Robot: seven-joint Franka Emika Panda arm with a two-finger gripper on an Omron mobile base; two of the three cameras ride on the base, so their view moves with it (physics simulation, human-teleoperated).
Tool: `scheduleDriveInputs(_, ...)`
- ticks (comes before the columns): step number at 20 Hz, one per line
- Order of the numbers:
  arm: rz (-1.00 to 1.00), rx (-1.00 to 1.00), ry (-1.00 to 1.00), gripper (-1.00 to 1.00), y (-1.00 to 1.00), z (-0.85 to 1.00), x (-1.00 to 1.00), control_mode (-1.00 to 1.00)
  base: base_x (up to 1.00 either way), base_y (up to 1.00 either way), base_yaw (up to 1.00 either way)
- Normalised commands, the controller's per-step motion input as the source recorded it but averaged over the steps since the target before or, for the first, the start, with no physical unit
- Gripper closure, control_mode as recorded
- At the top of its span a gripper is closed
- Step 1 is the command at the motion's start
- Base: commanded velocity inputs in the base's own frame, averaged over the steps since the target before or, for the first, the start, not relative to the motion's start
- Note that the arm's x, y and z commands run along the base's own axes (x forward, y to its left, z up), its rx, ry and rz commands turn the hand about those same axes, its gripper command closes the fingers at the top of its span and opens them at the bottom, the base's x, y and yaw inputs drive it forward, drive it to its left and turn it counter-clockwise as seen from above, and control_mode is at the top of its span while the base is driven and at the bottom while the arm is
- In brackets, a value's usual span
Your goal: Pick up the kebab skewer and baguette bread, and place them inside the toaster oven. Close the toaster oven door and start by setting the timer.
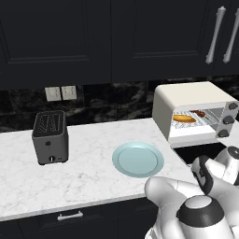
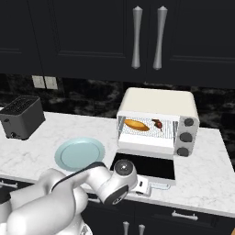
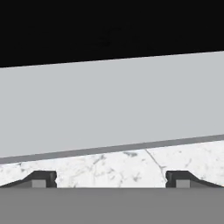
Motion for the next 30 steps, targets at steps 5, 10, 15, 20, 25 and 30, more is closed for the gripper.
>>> scheduleDriveInputs(5, 0.0, 0.0, -0.01, -1.0, 0.0, 0.0, 0.14, -1.0, 0.0, 0.0, 0.0)
scheduleDriveInputs(10, 0.0, 0.0, -0.02, -1.0, 0.0, 0.0, 0.09, -1.0, 0.0, 0.0, 0.0)
scheduleDriveInputs(15, 0.0, 0.0, -0.04, -1.0, 0.0, 0.0, 0.12, -1.0, 0.0, 0.0, 0.0)
scheduleDriveInputs(20, 0.0, 0.0, -0.06, -1.0, 0.04, 0.0, 0.22, -1.0, 0.0, 0.0, 0.0)
scheduleDriveInputs(25, -0.01, 0.0, -0.12, -1.0, 0.09, 0.0, 0.17, -1.0, 0.0, 0.0, 0.0)
scheduleDriveInputs(30, -0.03, 0.0, -0.11, -1.0, 0.15, 0.14, 0.37, -1.0, 0.0, 0.0, 0.0)
